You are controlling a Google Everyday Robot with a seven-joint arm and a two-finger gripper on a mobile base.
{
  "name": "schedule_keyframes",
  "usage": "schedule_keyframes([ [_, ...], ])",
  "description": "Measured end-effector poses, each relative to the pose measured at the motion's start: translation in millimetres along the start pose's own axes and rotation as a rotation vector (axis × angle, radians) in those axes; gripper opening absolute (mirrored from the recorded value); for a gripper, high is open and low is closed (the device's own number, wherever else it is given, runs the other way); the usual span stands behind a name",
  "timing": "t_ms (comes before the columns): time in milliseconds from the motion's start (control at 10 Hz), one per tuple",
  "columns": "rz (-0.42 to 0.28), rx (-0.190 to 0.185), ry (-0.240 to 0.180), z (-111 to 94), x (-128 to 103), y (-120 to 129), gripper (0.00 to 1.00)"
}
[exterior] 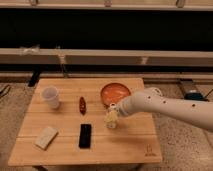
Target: Stand the bottle upright
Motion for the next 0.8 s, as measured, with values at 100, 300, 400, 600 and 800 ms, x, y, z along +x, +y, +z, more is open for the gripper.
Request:
schedule_keyframes([
  [100,-0.005,-0.001,-0.001,0,-1,2,0.80],
  [300,-0.007,0.000,0.001,-3,0,2,0.80],
  [400,-0.009,-0.006,0.009,-3,1,1,0.80],
  [600,-0.005,-0.018,0.016,-8,7,-3,0.80],
  [800,-0.004,-0.043,0.019,-13,14,-9,0.80],
])
